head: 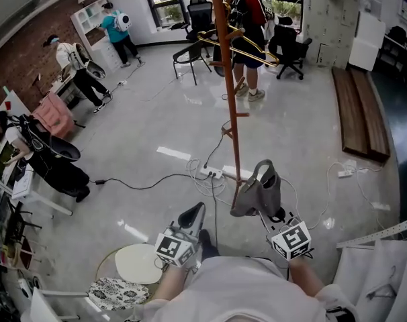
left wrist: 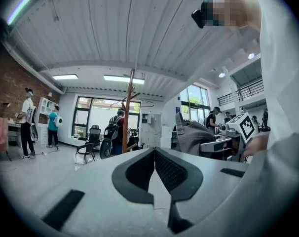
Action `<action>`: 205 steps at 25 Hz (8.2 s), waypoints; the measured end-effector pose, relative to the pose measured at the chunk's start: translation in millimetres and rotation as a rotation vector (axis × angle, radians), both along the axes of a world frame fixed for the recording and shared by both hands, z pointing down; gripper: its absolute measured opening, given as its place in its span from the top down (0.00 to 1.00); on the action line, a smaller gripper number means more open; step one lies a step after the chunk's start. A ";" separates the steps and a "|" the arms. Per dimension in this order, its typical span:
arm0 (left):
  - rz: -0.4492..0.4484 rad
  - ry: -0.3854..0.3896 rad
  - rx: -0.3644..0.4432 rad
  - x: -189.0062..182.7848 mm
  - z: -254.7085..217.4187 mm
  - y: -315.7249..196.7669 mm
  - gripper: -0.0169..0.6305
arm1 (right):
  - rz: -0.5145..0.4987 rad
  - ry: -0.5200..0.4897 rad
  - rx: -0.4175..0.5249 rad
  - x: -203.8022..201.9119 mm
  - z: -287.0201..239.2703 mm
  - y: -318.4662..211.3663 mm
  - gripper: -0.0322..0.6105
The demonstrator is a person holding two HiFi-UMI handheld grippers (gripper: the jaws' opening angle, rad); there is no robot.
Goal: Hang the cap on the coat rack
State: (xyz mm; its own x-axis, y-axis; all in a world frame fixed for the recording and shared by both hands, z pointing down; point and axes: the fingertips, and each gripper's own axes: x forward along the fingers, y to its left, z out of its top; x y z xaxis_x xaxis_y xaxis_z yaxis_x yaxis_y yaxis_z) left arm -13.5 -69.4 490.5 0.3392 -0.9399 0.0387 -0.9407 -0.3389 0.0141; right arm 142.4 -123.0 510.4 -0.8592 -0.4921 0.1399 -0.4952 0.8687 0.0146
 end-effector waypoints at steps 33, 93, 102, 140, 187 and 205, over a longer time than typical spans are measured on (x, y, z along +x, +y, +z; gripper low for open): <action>0.272 0.051 -0.010 -212.8 2.4 -200.1 0.96 | 0.297 0.049 0.007 -202.9 -14.2 -153.6 0.92; 0.256 0.064 -0.042 -211.1 18.3 -203.7 0.96 | 0.408 0.169 0.055 -219.7 -85.4 -334.9 0.92; 0.262 0.067 -0.052 -210.7 20.6 -205.7 0.96 | 0.418 0.171 0.038 -220.9 -77.8 -345.9 0.92; 0.278 0.053 -0.040 -198.3 17.3 -202.4 0.96 | 0.474 0.048 0.065 -201.5 -96.3 -308.6 0.49; 0.247 0.006 0.031 -168.2 -5.7 -203.9 0.96 | 0.270 -0.054 -0.024 -189.4 -32.3 -203.2 0.93; 0.230 -0.015 0.032 -152.4 -9.6 -204.5 0.96 | 0.258 -0.036 -0.009 -178.3 -24.3 -201.4 0.93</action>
